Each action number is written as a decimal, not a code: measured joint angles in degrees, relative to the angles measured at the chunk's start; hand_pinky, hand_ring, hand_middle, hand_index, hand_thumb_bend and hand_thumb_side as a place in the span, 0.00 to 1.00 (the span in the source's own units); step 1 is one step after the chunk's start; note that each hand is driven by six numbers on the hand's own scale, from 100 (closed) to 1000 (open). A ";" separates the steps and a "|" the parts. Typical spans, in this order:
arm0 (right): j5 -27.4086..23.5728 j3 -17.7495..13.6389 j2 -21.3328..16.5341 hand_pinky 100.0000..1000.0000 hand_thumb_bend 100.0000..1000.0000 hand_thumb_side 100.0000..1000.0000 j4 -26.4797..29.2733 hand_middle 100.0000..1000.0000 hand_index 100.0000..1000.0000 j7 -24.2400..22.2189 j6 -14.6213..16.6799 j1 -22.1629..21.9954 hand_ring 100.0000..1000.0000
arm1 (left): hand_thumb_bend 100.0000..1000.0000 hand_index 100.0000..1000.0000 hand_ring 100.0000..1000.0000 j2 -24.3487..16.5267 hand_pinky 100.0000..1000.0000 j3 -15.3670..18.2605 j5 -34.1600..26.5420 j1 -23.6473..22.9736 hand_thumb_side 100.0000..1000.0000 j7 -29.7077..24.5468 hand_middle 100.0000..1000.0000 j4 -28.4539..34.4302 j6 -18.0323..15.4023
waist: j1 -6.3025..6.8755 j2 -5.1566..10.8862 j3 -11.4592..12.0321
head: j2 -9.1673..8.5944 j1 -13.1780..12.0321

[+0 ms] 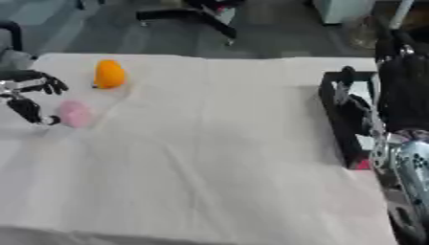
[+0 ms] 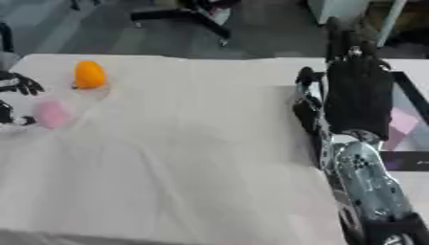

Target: Pick up the objects with one hand, pass them to the other hand, and then place them into the box on the other side of the table.

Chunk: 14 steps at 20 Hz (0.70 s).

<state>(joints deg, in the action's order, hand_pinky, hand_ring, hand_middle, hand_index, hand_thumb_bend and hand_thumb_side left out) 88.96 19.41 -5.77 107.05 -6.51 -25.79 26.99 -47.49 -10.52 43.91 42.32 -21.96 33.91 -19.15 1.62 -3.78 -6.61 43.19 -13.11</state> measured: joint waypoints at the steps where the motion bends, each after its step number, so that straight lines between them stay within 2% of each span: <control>1: -0.07 0.00 0.10 0.46 0.00 0.19 0.01 0.77 0.98 0.10 0.00 0.07 0.73 | 0.35 0.91 0.82 0.35 0.88 -0.04 1.07 0.33 0.05 1.03 0.77 -0.88 -0.09 | -0.03 -0.22 -0.19 | -0.02 -0.71; 7: -0.56 0.02 0.37 0.45 0.00 0.20 0.39 0.77 0.98 0.70 -0.23 0.59 0.73 | 0.29 0.91 0.82 1.97 0.89 -0.36 7.36 2.02 0.02 7.37 0.77 -4.24 0.59 | -0.22 -1.55 -1.03 | -0.59 -4.40; 8: -0.61 0.02 0.38 0.45 0.00 0.20 0.41 0.77 0.98 0.80 -0.24 0.74 0.73 | 0.26 0.88 0.79 2.16 0.87 -0.36 8.44 2.19 0.01 8.42 0.74 -4.63 0.85 | -0.21 -1.71 -1.17 | -0.72 -4.75; 9: -0.72 0.02 0.40 0.45 0.00 0.20 0.47 0.77 0.98 0.90 -0.31 0.78 0.73 | 0.20 0.81 0.72 2.37 0.83 -0.36 9.45 2.39 0.00 9.50 0.66 -5.11 1.04 | -0.21 -1.85 -1.23 | -0.86 -5.03; 10: -0.88 0.02 0.45 0.45 0.00 0.20 0.50 0.77 0.98 1.02 -0.41 0.78 0.73 | 0.20 0.81 0.72 2.60 0.83 -0.34 10.48 2.63 0.00 10.59 0.66 -5.62 1.09 | -0.22 -1.90 -1.24 | -0.98 -5.22; 11: -1.04 0.02 0.49 0.45 0.00 0.20 0.50 0.77 0.98 1.10 -0.48 0.78 0.73 | 0.11 0.67 0.56 2.74 0.76 -0.29 11.57 2.79 0.00 11.71 0.50 -6.08 1.03 | -0.21 -1.90 -1.25 | -0.99 -5.35; 12: -1.08 0.02 0.54 0.45 0.00 0.20 0.51 0.77 0.98 1.22 -0.58 0.78 0.73 | 0.08 0.60 0.51 2.87 0.72 -0.12 12.59 2.94 0.00 12.78 0.44 -6.52 0.83 | -0.18 -1.91 -1.26 | -0.99 -5.43; 14: -1.11 0.02 0.64 0.44 0.00 0.21 0.51 0.77 0.98 1.40 -0.76 0.78 0.73 | 0.07 0.55 0.47 3.22 0.70 0.81 14.76 3.00 0.00 14.94 0.41 -6.88 0.14 | -0.18 -1.91 -1.19 | -0.99 -5.42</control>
<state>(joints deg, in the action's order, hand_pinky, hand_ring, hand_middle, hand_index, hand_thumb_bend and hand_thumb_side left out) 87.85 19.43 -5.13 107.56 -5.12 -26.56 27.78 -44.26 -9.71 58.68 45.31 -7.02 27.03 -19.02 1.44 -5.69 -7.80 42.21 -18.53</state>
